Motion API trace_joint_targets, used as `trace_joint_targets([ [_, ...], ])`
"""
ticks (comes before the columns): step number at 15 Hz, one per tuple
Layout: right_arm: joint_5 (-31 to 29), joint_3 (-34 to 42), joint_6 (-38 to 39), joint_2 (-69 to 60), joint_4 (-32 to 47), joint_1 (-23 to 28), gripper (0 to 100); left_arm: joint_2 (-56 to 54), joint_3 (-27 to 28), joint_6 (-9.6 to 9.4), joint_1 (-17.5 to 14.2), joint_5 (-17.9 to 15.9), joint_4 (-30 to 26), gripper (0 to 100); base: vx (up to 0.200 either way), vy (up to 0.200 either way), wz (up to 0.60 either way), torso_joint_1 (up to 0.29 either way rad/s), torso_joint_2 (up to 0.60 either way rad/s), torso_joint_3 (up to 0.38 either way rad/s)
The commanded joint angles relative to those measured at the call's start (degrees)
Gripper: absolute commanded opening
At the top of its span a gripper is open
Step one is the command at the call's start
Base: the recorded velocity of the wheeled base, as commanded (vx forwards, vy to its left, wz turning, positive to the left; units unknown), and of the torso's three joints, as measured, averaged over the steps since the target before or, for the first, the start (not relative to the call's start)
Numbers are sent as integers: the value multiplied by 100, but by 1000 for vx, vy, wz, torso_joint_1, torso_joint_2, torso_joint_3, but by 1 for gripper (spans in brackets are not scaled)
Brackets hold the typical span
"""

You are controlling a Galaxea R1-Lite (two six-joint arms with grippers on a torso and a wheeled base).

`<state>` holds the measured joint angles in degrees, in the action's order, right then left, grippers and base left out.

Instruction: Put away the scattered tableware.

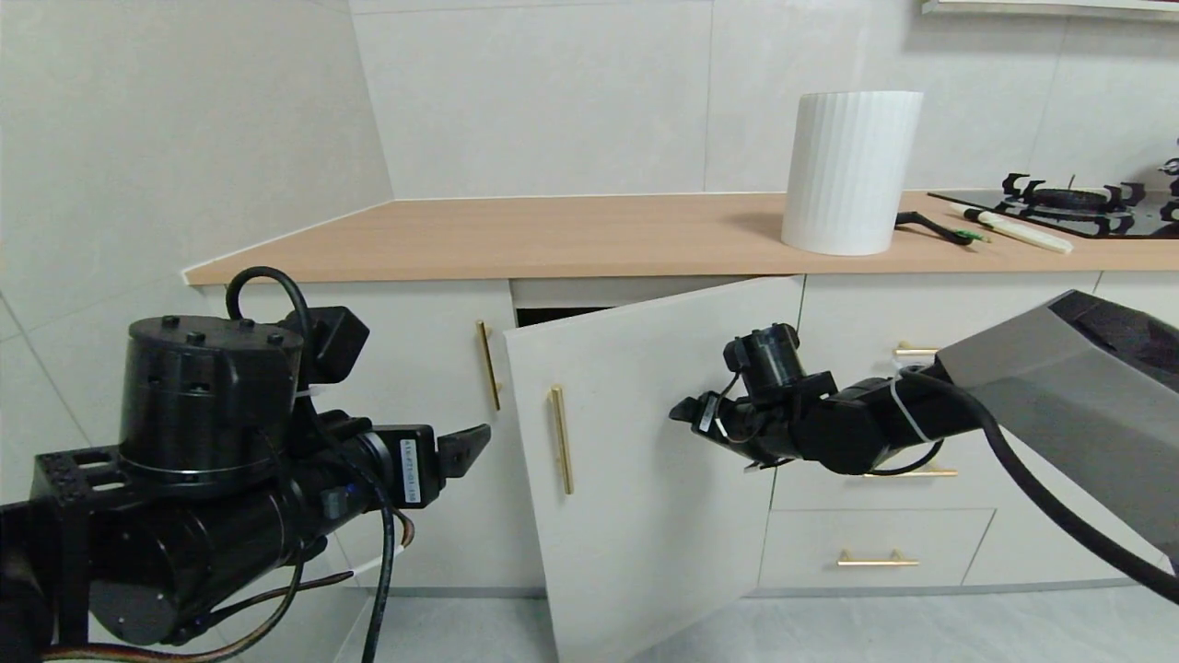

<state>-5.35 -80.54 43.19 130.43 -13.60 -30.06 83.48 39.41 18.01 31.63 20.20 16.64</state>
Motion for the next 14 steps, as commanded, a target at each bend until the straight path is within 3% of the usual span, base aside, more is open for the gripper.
trace_joint_targets([
  [1, -19, -181, 128, 194, -19, 35, 100, 19, -13, 1, 1, 2, -3, 100, 0, 0, 0, 0, 0, 0],
  [7, -291, -981, 761, 712, 16, 369, 100, 98, -13, 1, 1, 2, -3, 100, 0, 0, 0, 0, 0, 0],
  [14, -871, -1578, 805, 1196, 104, 589, 100, 98, -13, 1, 1, 2, -3, 100, 0, 0, 0, 0, 0, 0],
])
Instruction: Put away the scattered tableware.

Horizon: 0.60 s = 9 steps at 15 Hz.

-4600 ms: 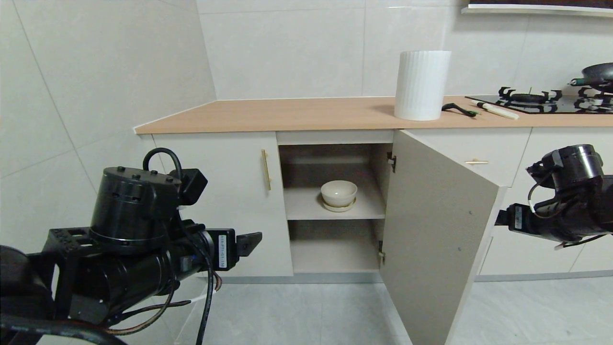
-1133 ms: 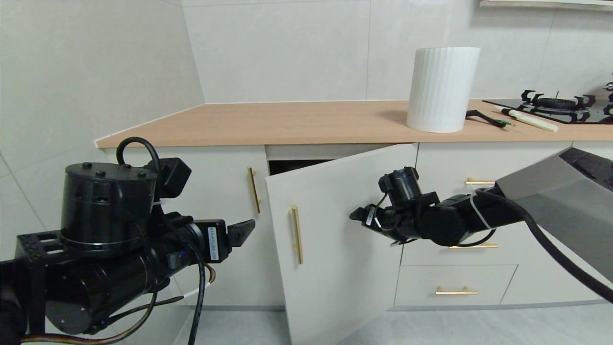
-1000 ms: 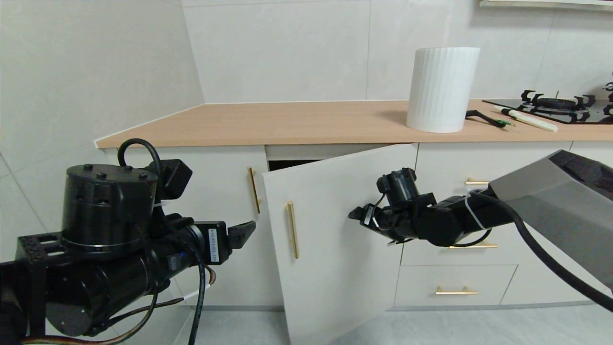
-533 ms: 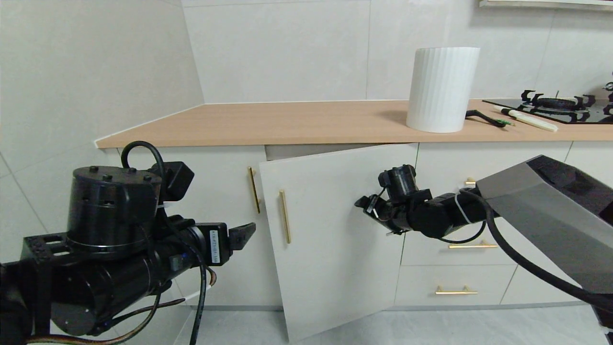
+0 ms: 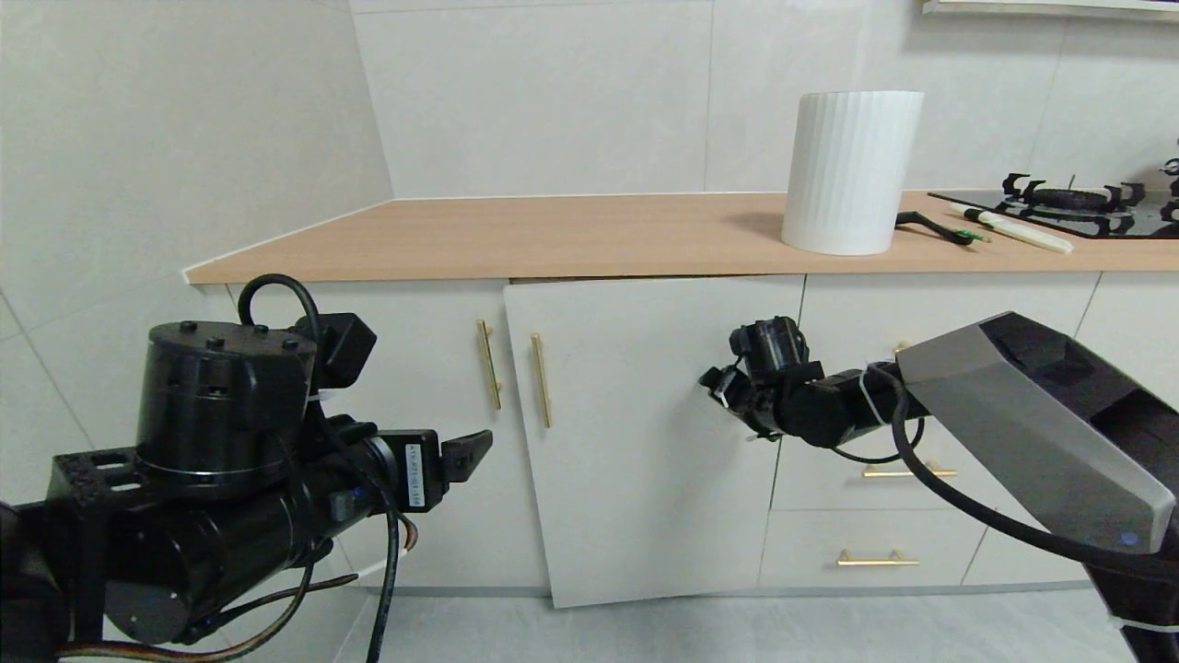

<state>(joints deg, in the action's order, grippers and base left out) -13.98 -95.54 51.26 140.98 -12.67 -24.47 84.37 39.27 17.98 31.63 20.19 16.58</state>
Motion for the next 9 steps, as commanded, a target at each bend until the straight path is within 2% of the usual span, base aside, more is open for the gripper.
trace_joint_targets([
  [1, -8, -88, 7, 157, 19, 47, 100, 9, -7, 4, 1, -6, 3, 100, 0, 0, 0, 0, 0, 0],
  [9, -184, -299, 24, 333, 45, 153, 100, 36, -7, 4, 1, 3, 3, 100, 0, 0, 0, 0, 0, 0],
])
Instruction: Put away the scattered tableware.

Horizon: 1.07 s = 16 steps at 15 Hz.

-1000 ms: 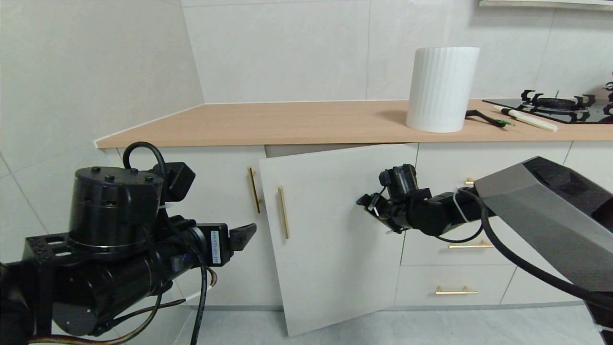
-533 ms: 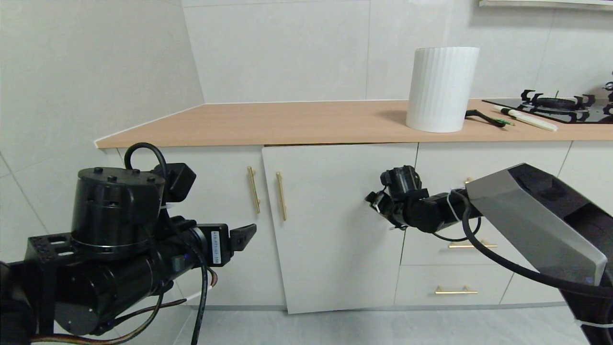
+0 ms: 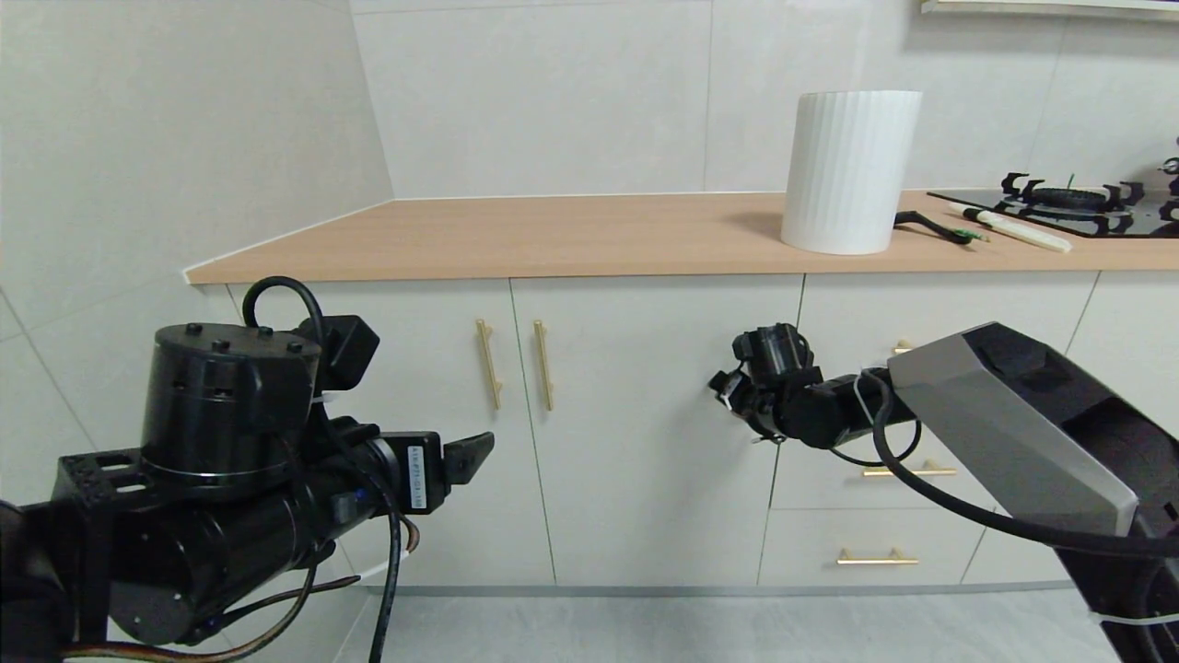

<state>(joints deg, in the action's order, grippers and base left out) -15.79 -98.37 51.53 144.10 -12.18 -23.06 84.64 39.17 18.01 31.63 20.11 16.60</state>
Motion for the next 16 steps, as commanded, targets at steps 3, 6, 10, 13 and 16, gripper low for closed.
trace_joint_targets([
  [3, 5, 142, 6, -216, 75, -49, 100, 9, -6, 1, 1, 1, 1, 100, 0, 0, 0, 0, 0, 0],
  [6, 181, 968, -20, -1060, 31, -251, 100, 0, 12, 1, 1, 10, 27, 100, 0, 0, 0, 0, 0, 0],
  [10, 137, 2120, -697, -3196, -92, -436, 100, -440, -14, -306, -114, 45, 511, 100, 0, 0, 0, 0, 0, 0],
  [13, 199, 3078, -1576, -5129, -338, -49, 100, -1424, -269, -878, -289, 107, 484, 100, 0, 0, 0, 0, 0, 0],
  [16, 172, 3658, -1989, -5947, -338, 223, 100, -2127, -621, -1282, -289, 485, 475, 100, 0, 0, 0, 0, 0, 0],
])
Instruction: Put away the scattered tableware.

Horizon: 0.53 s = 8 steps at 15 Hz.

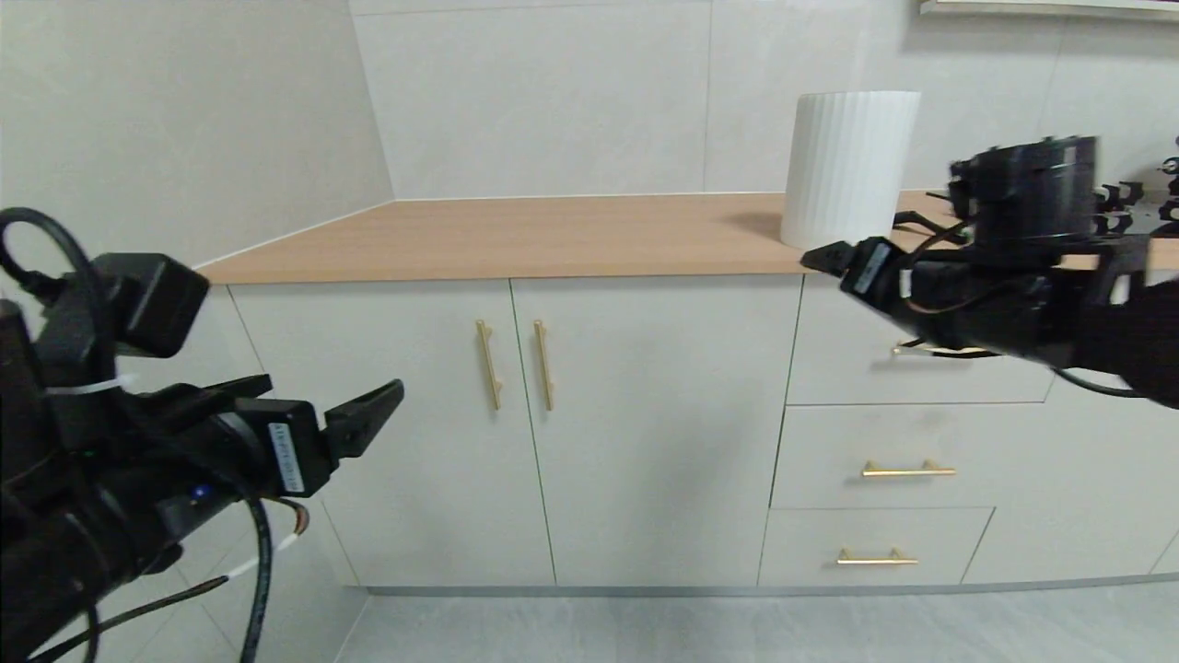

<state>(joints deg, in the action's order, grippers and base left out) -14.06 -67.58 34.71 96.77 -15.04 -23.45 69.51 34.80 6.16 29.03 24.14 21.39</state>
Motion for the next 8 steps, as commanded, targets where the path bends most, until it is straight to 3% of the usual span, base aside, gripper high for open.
trace_joint_targets([
  [1, -9, 1626, -702, -2364, -51, 509, 100, -1555, -800, -413, -46, 267, -4, 100, 0, 0, 0, 0, 0, 0],
  [3, 149, 2882, -1493, -4280, -34, 869, 100, -2750, -1494, -827, -406, 249, -232, 100, 0, 0, 0, 0, 0, 0],
  [5, 404, 3665, -2311, -6196, 195, 1115, 100, -4016, -1696, -862, -688, 258, -1050, 100, 0, 0, 0, 0, 0, 0],
  [8, 360, 3744, -2724, -7796, 1311, 1141, 100, -5193, -1696, -871, -1224, 232, -1955, 100, 0, 0, 0, 0, 0, 0],
])
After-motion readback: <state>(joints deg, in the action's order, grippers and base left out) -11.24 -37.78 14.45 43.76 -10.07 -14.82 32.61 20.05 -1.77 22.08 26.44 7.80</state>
